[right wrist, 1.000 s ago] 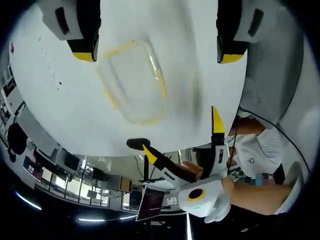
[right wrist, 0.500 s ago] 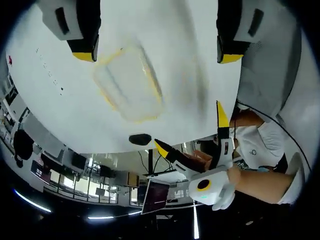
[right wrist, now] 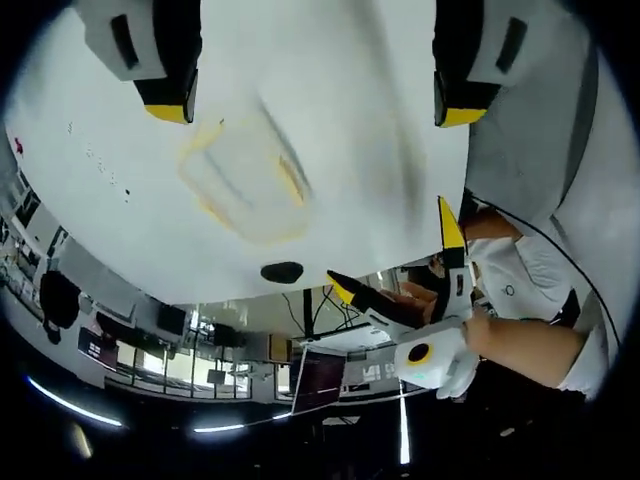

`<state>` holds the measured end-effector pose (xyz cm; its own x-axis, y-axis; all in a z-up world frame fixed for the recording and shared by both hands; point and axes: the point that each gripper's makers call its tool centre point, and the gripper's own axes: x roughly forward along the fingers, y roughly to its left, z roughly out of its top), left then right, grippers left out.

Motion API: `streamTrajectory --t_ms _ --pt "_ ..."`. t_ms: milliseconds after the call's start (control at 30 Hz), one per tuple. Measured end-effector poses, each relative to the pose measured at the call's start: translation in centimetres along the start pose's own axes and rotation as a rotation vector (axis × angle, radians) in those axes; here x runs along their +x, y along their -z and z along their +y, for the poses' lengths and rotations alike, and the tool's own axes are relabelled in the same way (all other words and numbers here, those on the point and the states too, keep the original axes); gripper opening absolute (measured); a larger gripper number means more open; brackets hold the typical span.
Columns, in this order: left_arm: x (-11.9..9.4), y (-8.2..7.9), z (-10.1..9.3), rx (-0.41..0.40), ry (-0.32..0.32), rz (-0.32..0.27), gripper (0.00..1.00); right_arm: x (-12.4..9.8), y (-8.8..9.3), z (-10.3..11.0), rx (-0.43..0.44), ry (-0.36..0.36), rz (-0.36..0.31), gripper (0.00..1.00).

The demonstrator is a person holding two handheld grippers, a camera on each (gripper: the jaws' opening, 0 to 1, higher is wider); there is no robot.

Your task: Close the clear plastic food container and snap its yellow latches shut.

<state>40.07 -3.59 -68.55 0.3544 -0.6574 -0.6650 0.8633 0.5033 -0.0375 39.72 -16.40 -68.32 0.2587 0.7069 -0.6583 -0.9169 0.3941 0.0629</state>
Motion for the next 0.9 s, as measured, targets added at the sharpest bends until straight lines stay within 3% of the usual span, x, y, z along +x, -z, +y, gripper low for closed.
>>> streamTrajectory --t_ms 633,900 --pt "-1.9 0.9 -3.3 -0.126 -0.016 -0.073 0.99 -1.9 1.4 3.6 0.102 0.022 -0.091 0.99" --pt "-2.7 1.3 -5.3 -0.127 -0.043 -0.090 0.99 -2.8 1.7 6.1 0.098 0.026 -0.118 0.99"
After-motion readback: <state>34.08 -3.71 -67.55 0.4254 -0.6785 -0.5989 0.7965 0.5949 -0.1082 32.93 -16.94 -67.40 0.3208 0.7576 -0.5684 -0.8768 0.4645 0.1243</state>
